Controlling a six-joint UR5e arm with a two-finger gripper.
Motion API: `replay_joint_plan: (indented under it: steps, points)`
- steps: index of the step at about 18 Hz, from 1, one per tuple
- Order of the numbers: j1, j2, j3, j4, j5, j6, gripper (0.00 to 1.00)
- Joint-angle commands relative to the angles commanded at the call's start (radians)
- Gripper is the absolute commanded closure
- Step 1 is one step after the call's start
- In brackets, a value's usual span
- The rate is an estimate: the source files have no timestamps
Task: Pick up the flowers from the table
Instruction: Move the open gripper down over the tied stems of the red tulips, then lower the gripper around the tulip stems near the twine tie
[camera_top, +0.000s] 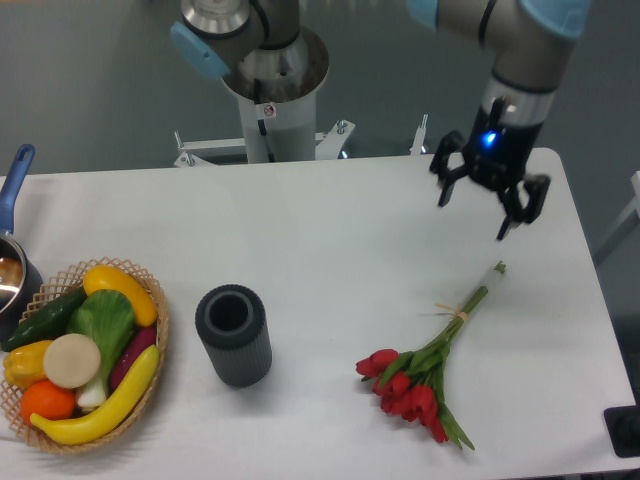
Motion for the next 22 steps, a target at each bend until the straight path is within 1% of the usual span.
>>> replay_joint_plan:
  steps: [1,2,4,6,7,11,17,22]
  points:
    - [-0.009,-0.020,0.000,0.029,0.005,-0.034,0.00]
    - [-0.021,-0.052,0.000,0.080,0.009,-0.080,0.00]
    - [-0.034,-0.097,0.000,0.160,0.027,-0.112,0.00]
    - [-0.058,-0.132,0.003,0.195,0.037,-0.114,0.00]
    - [-0.063,-0.166,0.009,0.212,0.040,-0.126,0.00]
    - [-0.065,-0.206,0.015,0.215,0.058,-0.129,0.00]
    - [-0.061,-0.272,0.043,0.217,0.072,-0.123,0.00]
    - [-0.065,-0.296,0.043,0.217,0.104,-0.074,0.00]
